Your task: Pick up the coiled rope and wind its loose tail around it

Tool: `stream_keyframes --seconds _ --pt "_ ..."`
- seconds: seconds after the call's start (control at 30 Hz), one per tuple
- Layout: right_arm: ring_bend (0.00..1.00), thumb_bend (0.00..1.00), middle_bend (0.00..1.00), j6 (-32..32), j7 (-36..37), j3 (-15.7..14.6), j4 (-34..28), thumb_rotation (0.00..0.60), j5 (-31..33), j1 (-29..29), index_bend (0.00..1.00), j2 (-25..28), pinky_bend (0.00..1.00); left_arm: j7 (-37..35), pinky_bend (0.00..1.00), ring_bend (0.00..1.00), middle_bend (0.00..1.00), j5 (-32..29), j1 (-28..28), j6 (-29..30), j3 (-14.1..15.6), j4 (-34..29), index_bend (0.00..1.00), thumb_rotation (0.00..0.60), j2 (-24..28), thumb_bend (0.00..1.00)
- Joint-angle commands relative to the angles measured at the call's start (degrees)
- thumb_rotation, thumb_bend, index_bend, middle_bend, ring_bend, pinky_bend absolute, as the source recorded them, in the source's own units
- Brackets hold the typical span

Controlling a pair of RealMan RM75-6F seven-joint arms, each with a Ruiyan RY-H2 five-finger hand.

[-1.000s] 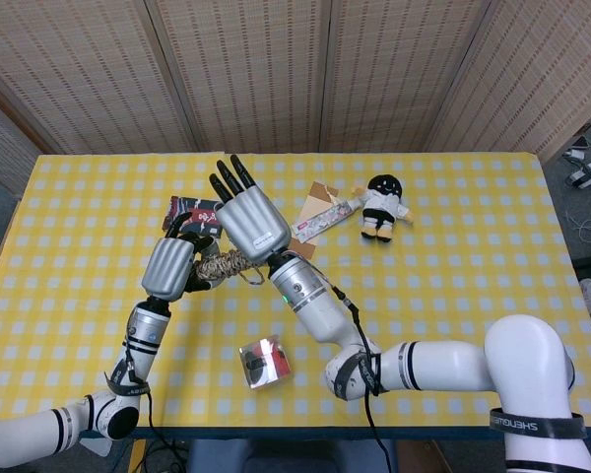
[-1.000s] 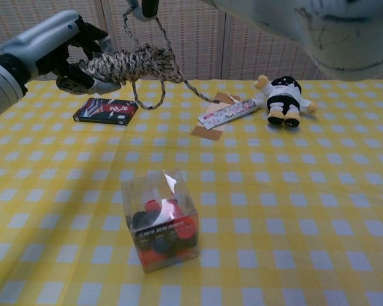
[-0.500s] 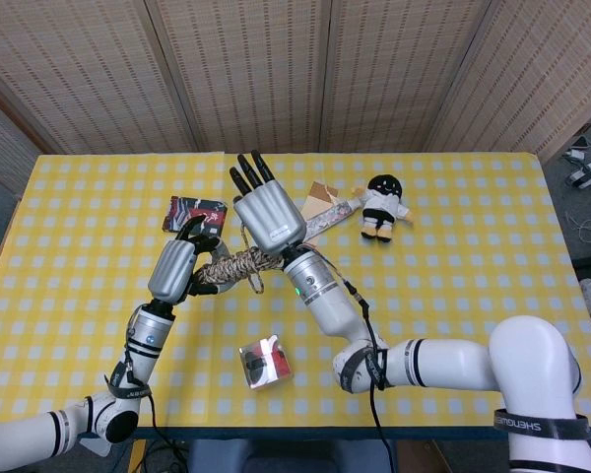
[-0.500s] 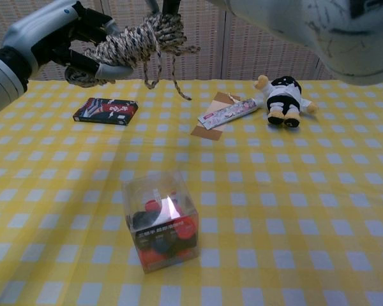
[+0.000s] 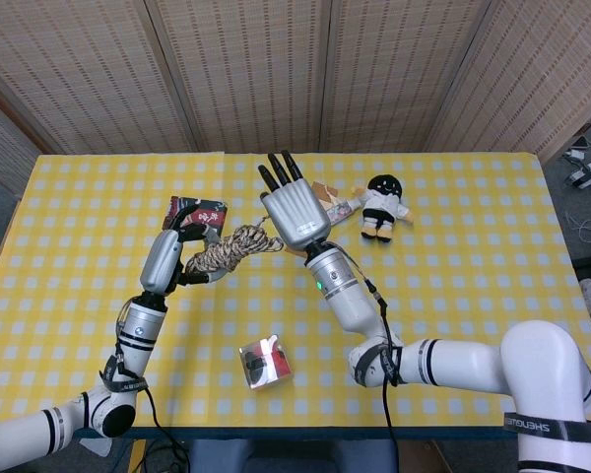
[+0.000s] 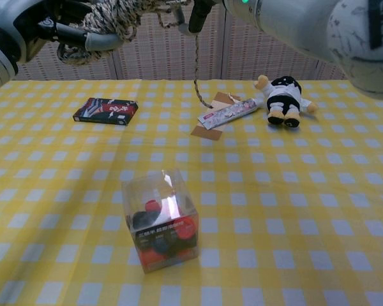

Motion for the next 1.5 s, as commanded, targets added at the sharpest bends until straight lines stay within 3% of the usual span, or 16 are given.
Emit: stream_keyframes --seconds 0.03,0.23,0.83,1.17,1.37,1.5 --pt "0.0 0.44 0.15 -0.7 4.5 0.0 0.7 0.6 -1.7 -1.7 0.64 -0.4 0.0 -1.6 0.07 0.51 0.75 -0.7 0.1 0.0 -0.8 -0.1 0.77 0.6 -0.2 0.29" --pt "0.0 0.44 0.15 -1.3 9.3 -0.2 2.4 0.6 -3.6 -3.7 0.64 -0.7 0.0 -2.5 0.07 0.51 0.75 -1.7 0.3 0.5 -2.0 0.6 0.77 0.6 -0.6 0.29" --pt "0.0 0.44 0.15 -3.7 9.0 -3.6 3.0 0.6 -6.3 -6.2 0.64 -2.0 0.0 -0.9 0.07 0.51 0.75 -7.1 0.1 -0.2 -6.0 3.8 0.77 0.6 0.6 0.29" --pt "0.0 0.41 0.13 -4.5 9.6 -3.4 4.3 0.6 -7.1 -6.8 0.63 -3.3 0.0 -0.3 0.07 0.51 0.75 -6.9 0.1 -0.1 -5.9 4.1 0.77 0.6 0.7 0.29" --pt "0.0 0.34 0.07 -4.8 10.6 -1.7 4.7 0.6 -7.4 -6.4 0.45 -3.7 0.0 -0.8 0.07 0.51 0.75 -4.9 0.3 -0.1 -4.6 3.3 0.77 0.6 1.0 0.29" --pt "0.0 0.27 0.02 -5.1 10.7 -0.9 3.9 0.6 -7.5 -6.1 0.24 -3.5 0.0 -0.6 0.07 0.51 0.75 -4.6 0.2 0.1 -4.6 3.1 0.77 0.6 0.9 0.29"
